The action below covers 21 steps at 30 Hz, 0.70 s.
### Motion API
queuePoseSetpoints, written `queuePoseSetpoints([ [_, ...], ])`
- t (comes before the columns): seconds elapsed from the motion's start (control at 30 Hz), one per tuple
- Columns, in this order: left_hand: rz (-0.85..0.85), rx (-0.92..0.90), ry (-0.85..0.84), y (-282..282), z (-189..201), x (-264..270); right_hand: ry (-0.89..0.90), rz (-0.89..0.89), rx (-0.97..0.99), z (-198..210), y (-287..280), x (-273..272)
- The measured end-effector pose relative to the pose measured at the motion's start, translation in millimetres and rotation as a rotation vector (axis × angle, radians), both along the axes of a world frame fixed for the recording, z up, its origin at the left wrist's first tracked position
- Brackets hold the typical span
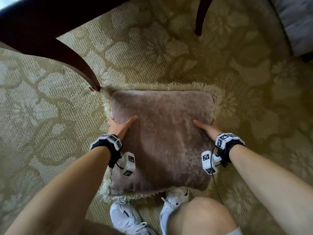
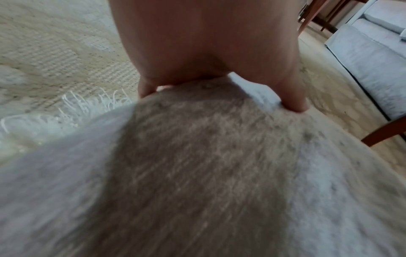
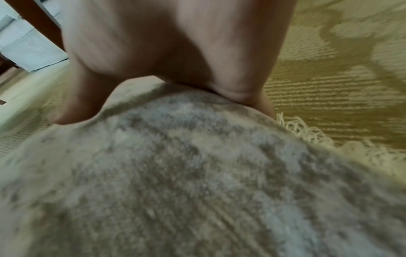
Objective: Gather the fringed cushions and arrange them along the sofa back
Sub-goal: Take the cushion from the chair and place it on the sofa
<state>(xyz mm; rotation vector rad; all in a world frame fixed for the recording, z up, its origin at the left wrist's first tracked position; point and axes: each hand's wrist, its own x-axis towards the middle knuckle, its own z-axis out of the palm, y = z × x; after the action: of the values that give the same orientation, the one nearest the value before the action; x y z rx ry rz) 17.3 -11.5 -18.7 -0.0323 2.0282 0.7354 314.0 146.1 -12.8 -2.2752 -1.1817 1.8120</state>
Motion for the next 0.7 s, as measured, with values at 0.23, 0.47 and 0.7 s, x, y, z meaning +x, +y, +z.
queuePoseSetpoints([
  [0.23,-0.028,-0.138,0.046,-35,49,9,-0.044,-0.008,-0.047,62,-28,-5],
  [0.47,-0.026,-0.056,0.102,-71,94,29,-0.118,0.042,-0.12,107,-59,7],
  [0.7,-0.015,-0.002,0.232,-87,135,48,-0.135,-0.058,-0.091,146,-86,28],
])
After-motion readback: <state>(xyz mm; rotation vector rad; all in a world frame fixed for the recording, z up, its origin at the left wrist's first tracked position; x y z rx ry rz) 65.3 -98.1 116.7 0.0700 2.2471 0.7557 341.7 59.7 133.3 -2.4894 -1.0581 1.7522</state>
